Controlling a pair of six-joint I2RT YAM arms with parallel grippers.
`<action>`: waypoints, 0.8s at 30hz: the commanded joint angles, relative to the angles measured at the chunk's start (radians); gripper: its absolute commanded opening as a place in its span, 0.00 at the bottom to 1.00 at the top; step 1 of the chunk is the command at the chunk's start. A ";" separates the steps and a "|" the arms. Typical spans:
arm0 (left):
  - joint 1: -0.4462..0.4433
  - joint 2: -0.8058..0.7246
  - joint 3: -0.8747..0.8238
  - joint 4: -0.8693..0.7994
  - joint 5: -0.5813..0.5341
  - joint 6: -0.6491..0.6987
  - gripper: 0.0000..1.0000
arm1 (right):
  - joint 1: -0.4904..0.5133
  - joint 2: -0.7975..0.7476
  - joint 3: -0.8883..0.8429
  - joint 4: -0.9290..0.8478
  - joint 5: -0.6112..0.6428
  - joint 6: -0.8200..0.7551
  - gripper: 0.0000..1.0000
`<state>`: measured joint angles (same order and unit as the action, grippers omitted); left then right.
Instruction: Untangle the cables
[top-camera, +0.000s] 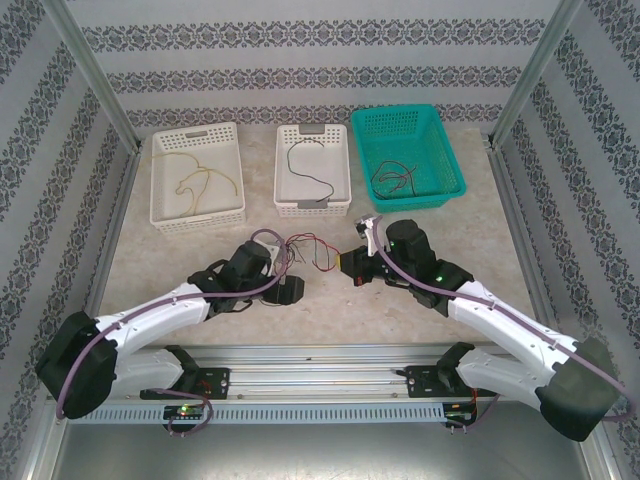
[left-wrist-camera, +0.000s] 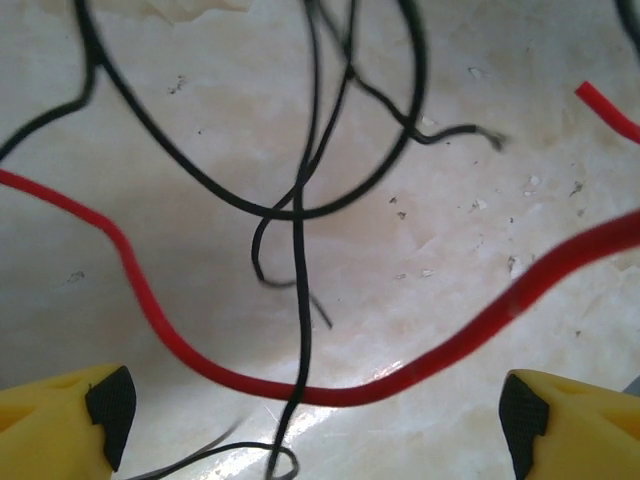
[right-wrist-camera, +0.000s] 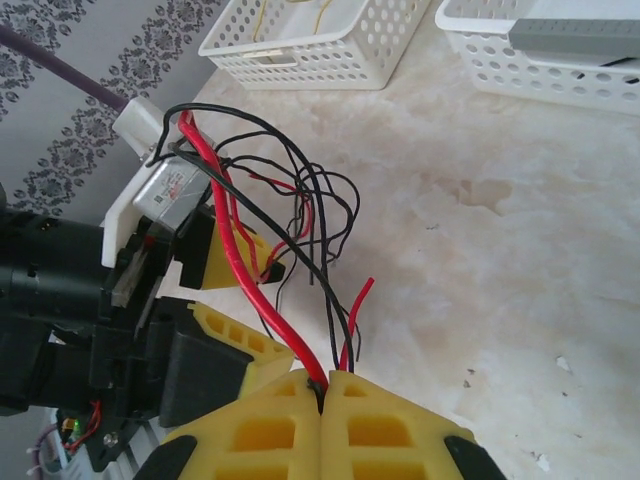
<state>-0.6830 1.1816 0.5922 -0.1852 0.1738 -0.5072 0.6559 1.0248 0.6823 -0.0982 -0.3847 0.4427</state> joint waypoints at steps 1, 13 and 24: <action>-0.016 0.016 -0.008 0.030 -0.079 0.049 0.87 | -0.010 -0.029 0.039 -0.017 -0.037 0.024 0.00; -0.020 0.005 -0.045 0.095 -0.096 0.052 0.38 | -0.044 -0.073 0.031 -0.015 -0.066 0.090 0.00; -0.020 -0.064 -0.086 0.165 -0.074 0.023 0.00 | -0.059 -0.116 0.013 -0.022 -0.060 0.115 0.00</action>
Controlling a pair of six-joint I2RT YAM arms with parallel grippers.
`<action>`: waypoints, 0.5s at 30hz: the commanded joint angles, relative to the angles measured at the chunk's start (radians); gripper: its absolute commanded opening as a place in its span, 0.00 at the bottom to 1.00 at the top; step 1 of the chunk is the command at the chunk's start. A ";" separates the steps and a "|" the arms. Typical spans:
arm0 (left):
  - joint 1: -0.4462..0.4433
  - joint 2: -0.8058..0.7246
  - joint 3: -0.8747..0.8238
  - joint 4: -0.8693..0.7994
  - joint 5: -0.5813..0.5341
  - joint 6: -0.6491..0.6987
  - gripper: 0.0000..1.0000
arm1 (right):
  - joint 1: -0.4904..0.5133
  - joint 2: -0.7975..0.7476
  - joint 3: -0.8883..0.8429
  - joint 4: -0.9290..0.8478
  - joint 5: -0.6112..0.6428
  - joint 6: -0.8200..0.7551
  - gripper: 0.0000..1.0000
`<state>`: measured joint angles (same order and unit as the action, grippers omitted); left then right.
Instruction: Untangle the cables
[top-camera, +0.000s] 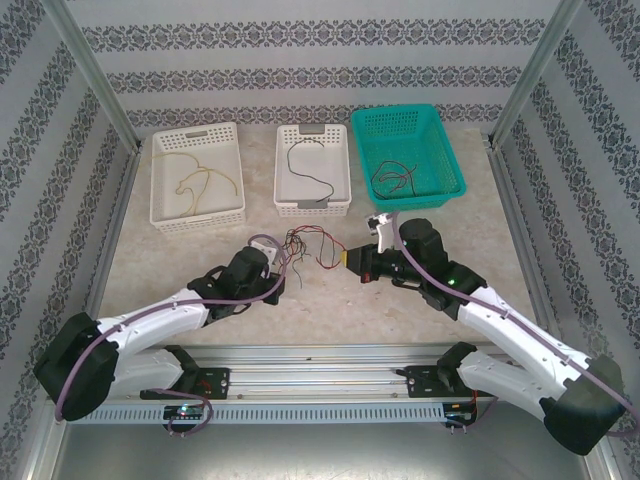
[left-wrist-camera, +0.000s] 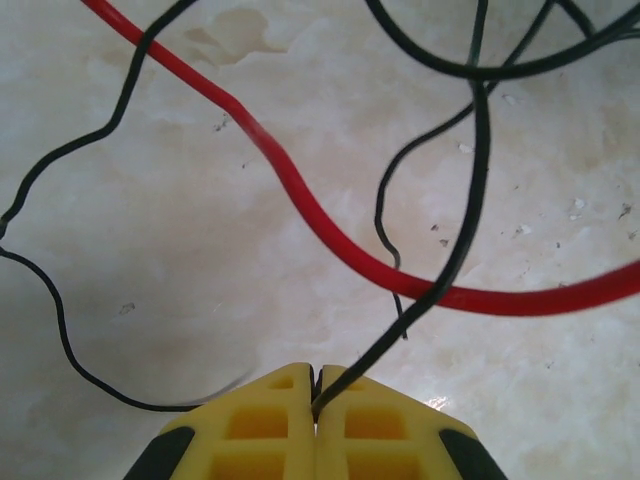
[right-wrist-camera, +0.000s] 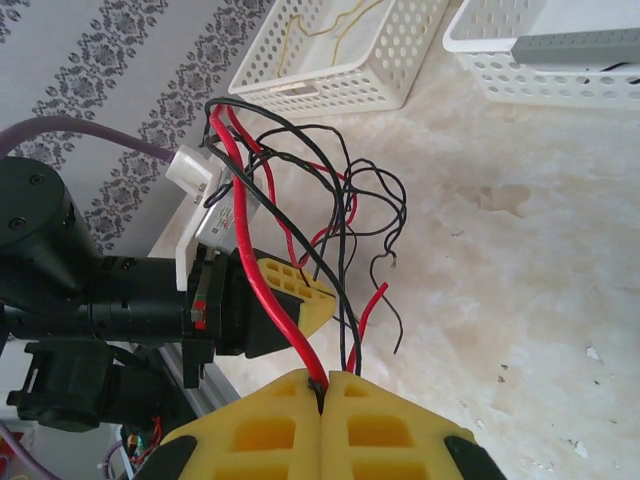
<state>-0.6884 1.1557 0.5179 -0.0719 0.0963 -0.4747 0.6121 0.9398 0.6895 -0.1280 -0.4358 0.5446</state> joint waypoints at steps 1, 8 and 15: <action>-0.014 -0.062 -0.013 0.045 0.003 -0.015 0.00 | -0.024 -0.040 -0.002 0.007 -0.007 0.018 0.00; -0.010 -0.262 0.004 -0.051 -0.009 -0.070 0.00 | -0.110 -0.096 -0.063 0.005 0.022 0.064 0.00; 0.037 -0.419 0.081 -0.216 -0.026 -0.100 0.00 | -0.216 -0.126 -0.141 0.019 0.016 0.112 0.00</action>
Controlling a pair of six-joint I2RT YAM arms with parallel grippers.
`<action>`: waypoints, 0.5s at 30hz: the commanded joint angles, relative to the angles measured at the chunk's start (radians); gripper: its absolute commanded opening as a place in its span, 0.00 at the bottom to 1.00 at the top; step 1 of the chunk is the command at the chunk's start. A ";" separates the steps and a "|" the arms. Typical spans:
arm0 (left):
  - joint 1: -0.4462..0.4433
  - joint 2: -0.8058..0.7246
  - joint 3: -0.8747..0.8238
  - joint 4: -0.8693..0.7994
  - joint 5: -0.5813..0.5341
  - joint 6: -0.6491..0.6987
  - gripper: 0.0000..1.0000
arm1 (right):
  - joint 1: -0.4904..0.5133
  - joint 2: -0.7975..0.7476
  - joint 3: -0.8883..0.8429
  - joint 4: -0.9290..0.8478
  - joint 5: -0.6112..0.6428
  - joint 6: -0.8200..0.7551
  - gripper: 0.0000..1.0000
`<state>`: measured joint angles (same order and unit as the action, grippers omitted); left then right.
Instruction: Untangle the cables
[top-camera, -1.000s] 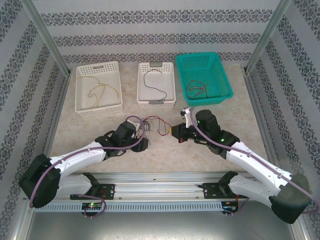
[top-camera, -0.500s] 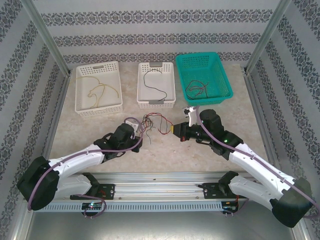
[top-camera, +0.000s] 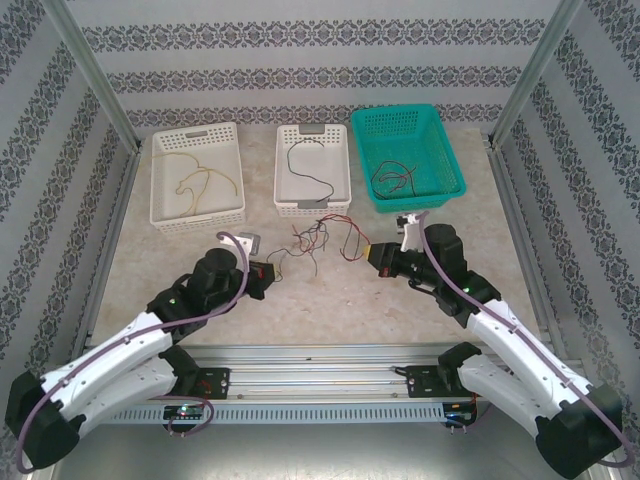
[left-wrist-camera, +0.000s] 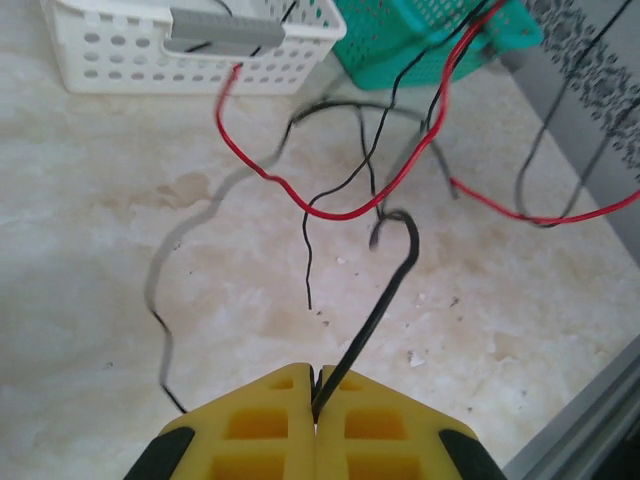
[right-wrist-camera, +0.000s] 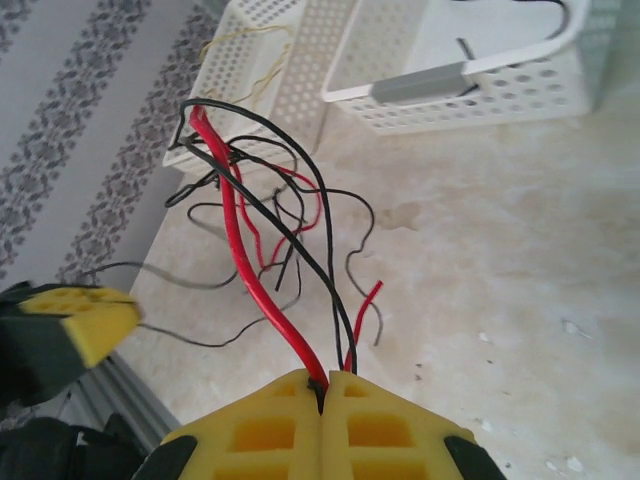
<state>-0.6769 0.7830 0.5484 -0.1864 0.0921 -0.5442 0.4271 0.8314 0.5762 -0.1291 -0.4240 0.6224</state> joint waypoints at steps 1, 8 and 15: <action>0.037 -0.065 0.063 -0.122 -0.022 -0.035 0.00 | -0.046 -0.021 -0.040 0.021 0.003 0.041 0.00; 0.053 -0.023 0.080 -0.098 0.083 -0.031 0.00 | -0.078 -0.041 -0.068 0.053 -0.062 0.068 0.00; 0.053 0.028 0.035 -0.008 0.073 -0.030 0.00 | -0.078 -0.051 -0.052 0.017 -0.060 0.042 0.00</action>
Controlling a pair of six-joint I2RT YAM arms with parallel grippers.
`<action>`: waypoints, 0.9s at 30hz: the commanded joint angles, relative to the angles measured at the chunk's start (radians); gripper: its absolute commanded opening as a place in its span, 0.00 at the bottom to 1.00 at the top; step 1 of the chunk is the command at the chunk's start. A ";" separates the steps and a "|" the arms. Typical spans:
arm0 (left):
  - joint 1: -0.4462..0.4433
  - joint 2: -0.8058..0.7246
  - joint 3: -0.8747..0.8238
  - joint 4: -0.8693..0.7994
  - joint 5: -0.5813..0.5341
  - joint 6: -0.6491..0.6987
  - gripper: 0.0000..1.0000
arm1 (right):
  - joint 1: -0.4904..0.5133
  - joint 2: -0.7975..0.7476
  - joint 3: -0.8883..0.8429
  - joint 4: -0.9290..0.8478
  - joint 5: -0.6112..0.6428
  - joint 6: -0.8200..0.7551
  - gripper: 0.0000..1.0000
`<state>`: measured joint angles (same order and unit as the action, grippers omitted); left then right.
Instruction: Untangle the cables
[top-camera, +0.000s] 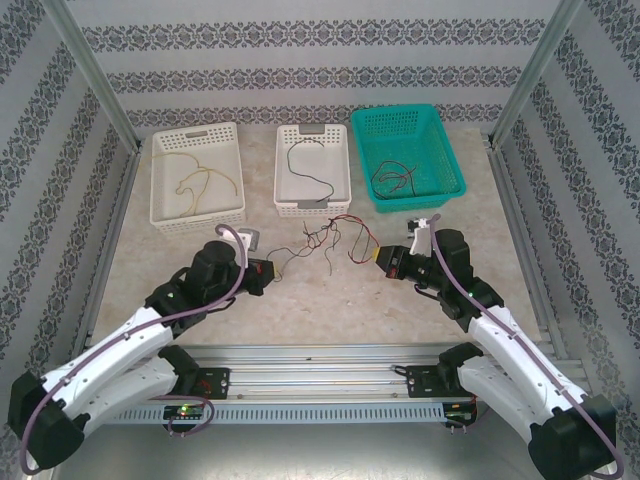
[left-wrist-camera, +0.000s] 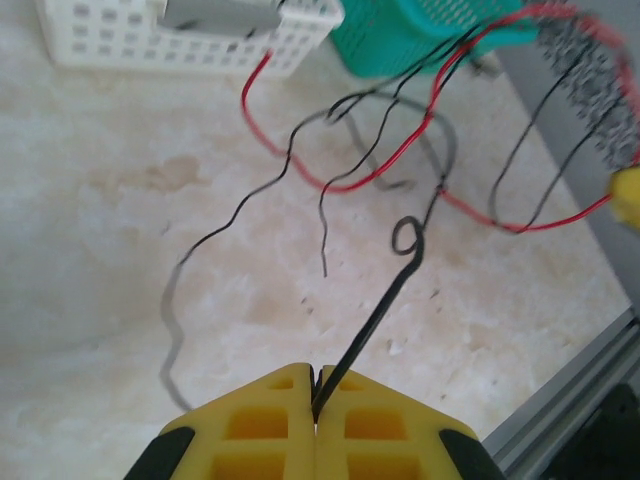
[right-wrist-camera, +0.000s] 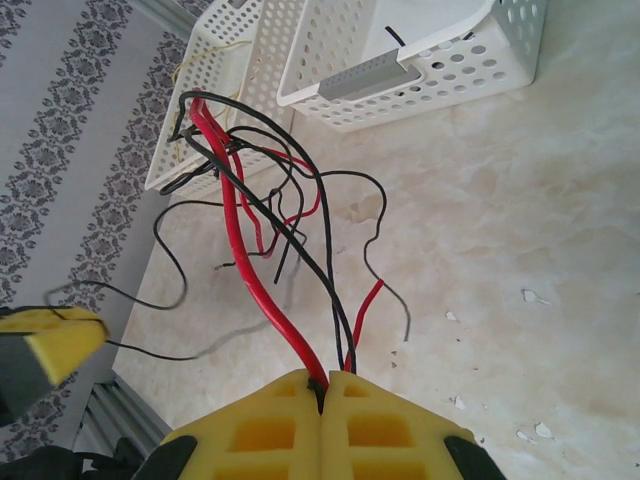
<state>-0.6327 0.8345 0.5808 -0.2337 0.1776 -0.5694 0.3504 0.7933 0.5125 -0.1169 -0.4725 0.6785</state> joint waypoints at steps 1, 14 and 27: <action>0.008 -0.046 0.018 0.002 -0.063 0.000 0.00 | -0.001 -0.012 0.009 -0.008 0.004 -0.021 0.00; 0.061 -0.114 0.797 -0.647 -0.504 0.252 0.00 | -0.078 0.108 -0.113 0.037 0.141 0.028 0.00; 0.028 0.141 1.499 -0.844 -0.681 0.407 0.00 | -0.149 0.346 -0.155 0.119 0.208 0.012 0.00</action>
<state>-0.5865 0.9302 2.0274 -0.9936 -0.4541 -0.2245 0.2176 1.1202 0.3710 -0.0319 -0.3149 0.7040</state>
